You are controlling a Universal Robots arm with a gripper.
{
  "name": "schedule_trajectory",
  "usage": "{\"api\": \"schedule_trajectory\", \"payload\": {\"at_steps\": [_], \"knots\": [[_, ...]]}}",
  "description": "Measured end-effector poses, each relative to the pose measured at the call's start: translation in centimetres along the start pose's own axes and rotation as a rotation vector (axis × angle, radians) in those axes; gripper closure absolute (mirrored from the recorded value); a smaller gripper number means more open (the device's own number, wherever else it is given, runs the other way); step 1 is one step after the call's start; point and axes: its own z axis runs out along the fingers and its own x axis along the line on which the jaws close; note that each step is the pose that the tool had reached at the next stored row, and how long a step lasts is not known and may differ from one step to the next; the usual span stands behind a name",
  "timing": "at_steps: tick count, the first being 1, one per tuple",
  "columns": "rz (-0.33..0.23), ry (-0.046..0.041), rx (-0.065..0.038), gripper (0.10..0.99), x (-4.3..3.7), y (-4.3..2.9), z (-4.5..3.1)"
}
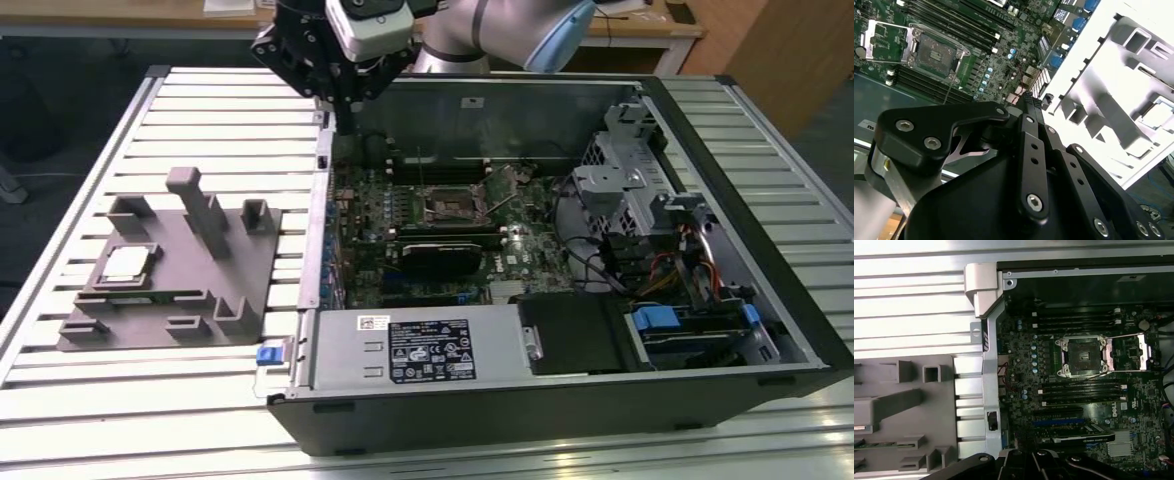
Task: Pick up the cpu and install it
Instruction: 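Reach for the cpu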
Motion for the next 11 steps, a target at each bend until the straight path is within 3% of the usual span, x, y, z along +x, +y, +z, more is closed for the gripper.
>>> {"api": "schedule_trajectory", "payload": {"at_steps": [11], "knots": [[0.0,0.0007,0.0,0.98,0.62,-0.05,0.1]]}}
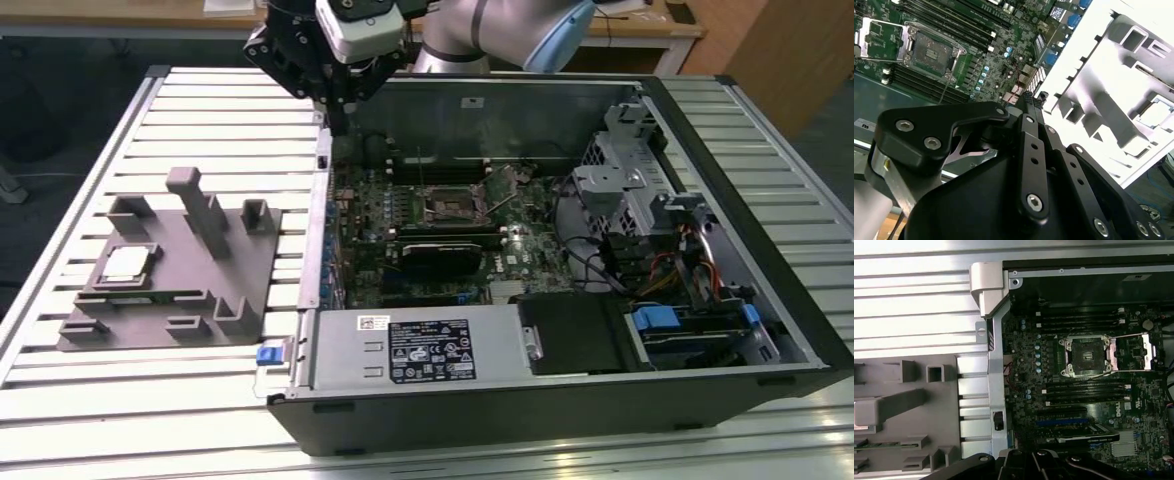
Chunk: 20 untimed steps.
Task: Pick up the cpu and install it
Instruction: 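Reach for the cpu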
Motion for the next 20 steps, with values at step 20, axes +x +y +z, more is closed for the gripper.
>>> {"api": "schedule_trajectory", "payload": {"at_steps": [20], "knots": [[0.0,0.0017,0.0,0.98,1.23,-0.1,0.16]]}}
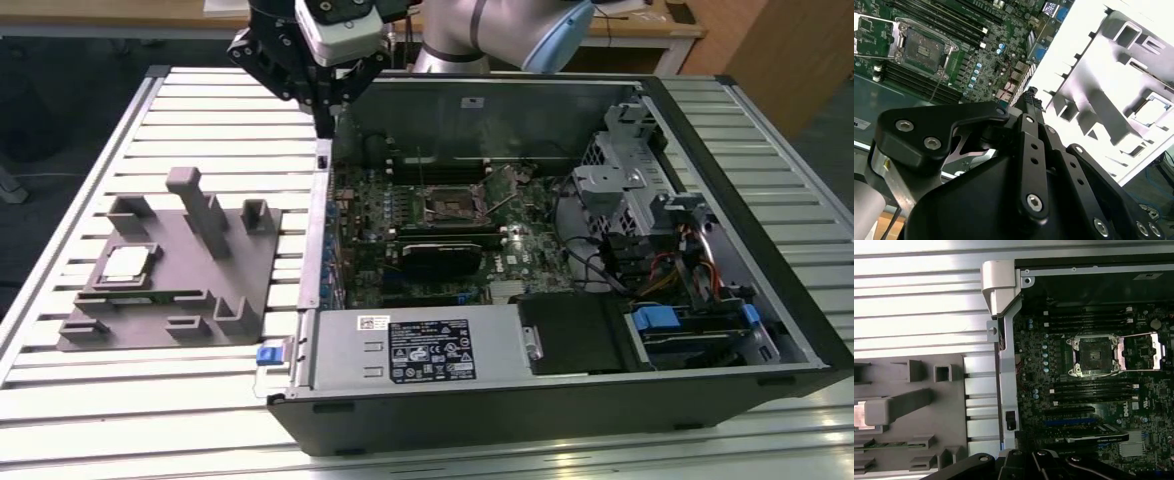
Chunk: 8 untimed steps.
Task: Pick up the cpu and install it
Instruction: 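Reach for the cpu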
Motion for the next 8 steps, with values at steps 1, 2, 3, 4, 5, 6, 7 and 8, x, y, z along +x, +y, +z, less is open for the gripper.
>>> {"api": "schedule_trajectory", "payload": {"at_steps": [1,2,3,4,5,6,7,8], "knots": [[0.0,0.0001,0.0,0.98,0.05,0.0,0.01],[0.0,0.0001,0.0,0.98,0.1,0.0,0.01],[0.0,0.0002,0.0,0.98,0.15,-0.01,0.02],[0.0,0.0002,0.0,0.98,0.19,-0.01,0.03],[0.0,0.0003,0.0,0.98,0.24,-0.02,0.04],[0.0,0.0003,0.0,0.98,0.28,-0.02,0.04],[0.0,0.0004,0.0,0.98,0.33,-0.03,0.05],[0.0,0.0004,0.0,0.98,0.38,-0.03,0.06]]}}
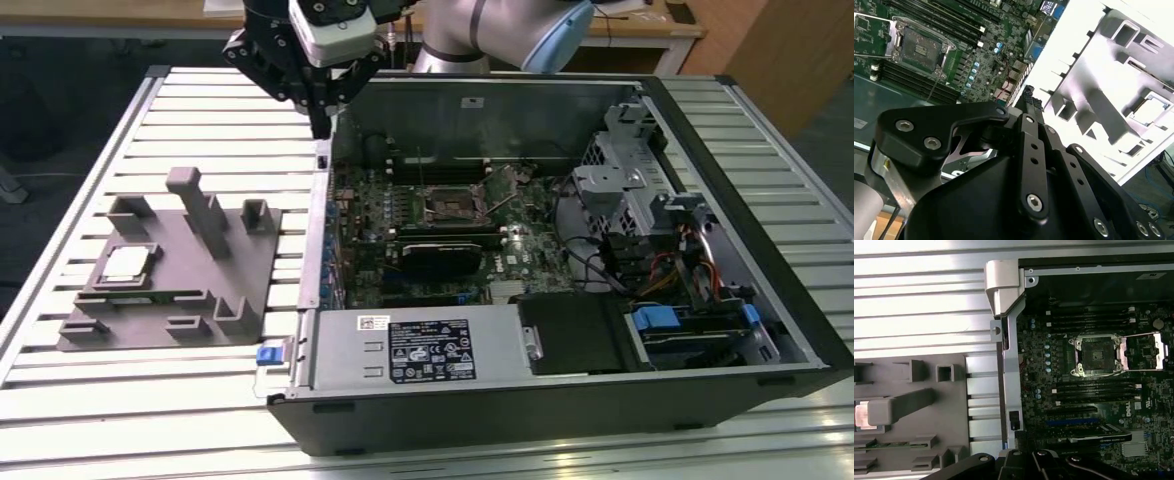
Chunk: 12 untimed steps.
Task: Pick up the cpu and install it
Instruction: 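Reach for the cpu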
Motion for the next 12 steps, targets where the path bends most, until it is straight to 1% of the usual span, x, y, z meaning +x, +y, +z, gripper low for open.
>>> {"api": "schedule_trajectory", "payload": {"at_steps": [12], "knots": [[0.0,0.0008,0.0,0.98,0.52,-0.04,0.1]]}}
